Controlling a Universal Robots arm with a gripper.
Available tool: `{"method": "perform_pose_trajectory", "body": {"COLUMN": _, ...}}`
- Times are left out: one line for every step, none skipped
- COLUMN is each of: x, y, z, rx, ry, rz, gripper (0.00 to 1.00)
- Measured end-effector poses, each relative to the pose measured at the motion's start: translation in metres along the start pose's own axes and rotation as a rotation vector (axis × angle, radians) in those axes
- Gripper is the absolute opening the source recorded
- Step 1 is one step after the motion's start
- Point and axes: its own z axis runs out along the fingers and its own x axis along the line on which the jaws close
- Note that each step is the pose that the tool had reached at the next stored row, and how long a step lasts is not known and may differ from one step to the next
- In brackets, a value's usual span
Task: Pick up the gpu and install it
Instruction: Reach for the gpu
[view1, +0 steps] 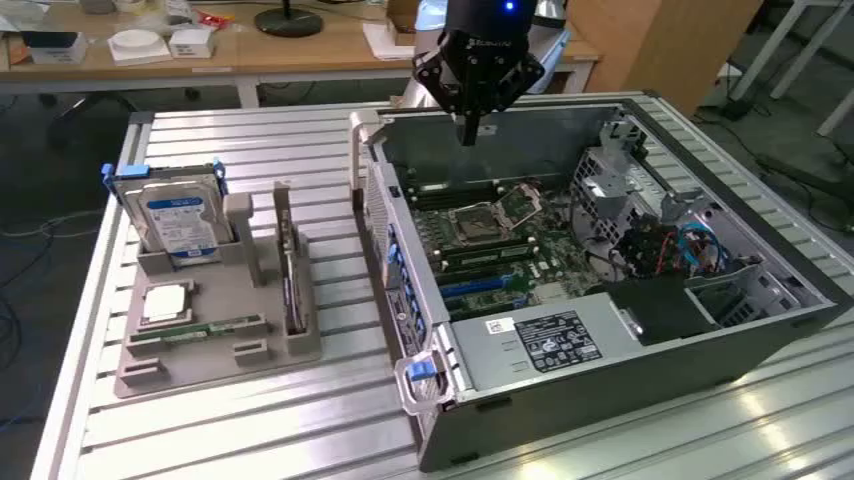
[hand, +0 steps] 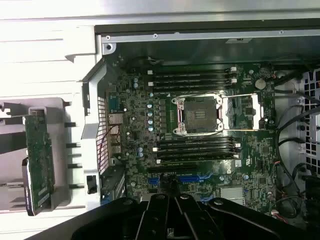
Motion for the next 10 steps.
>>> {"method": "perform_pose_trajectory", "body": {"x": 0.0, "y": 0.0, "z": 0.0, "rx": -0.0001, "ry": 0.0, "rz": 0.0, "gripper": 0.1}}
{"method": "perform_pose_trajectory", "body": {"x": 0.0, "y": 0.0, "z": 0.0, "rx": 0.0, "ry": -0.0001, "rz": 0.0, "gripper": 0.1}}
{"method": "perform_pose_trajectory", "body": {"x": 0.002, "y": -0.0002, "z": -0.0001, "rx": 0.0002, "ry": 0.0, "rz": 0.0, "gripper": 0.1}}
{"method": "perform_pose_trajectory", "body": {"x": 0.004, "y": -0.0003, "z": -0.0002, "rx": 0.0001, "ry": 0.0001, "rz": 0.0, "gripper": 0.1}}
{"method": "perform_pose_trajectory", "body": {"x": 0.007, "y": -0.0005, "z": -0.0002, "rx": 0.0, "ry": 0.0001, "rz": 0.0, "gripper": 0.1}}
{"method": "perform_pose_trajectory", "body": {"x": 0.011, "y": -0.0008, "z": -0.0003, "rx": 0.0, "ry": 0.0, "rz": 0.0, "gripper": 0.1}}
{"method": "perform_pose_trajectory", "body": {"x": 0.014, "y": -0.0011, "z": -0.0004, "rx": 0.0001, "ry": 0.0001, "rz": 0.0, "gripper": 0.1}}
{"method": "perform_pose_trajectory", "body": {"x": 0.019, "y": -0.0014, "z": -0.0005, "rx": 0.0, "ry": 0.0, "rz": 0.0, "gripper": 0.1}}
{"method": "perform_pose_trajectory", "body": {"x": 0.023, "y": -0.0017, "z": -0.0006, "rx": 0.0, "ry": 0.0, "rz": 0.0, "gripper": 0.1}}
{"method": "perform_pose_trajectory", "body": {"x": 0.028, "y": -0.0021, "z": -0.0007, "rx": 0.0, "ry": 0.0, "rz": 0.0, "gripper": 0.1}}
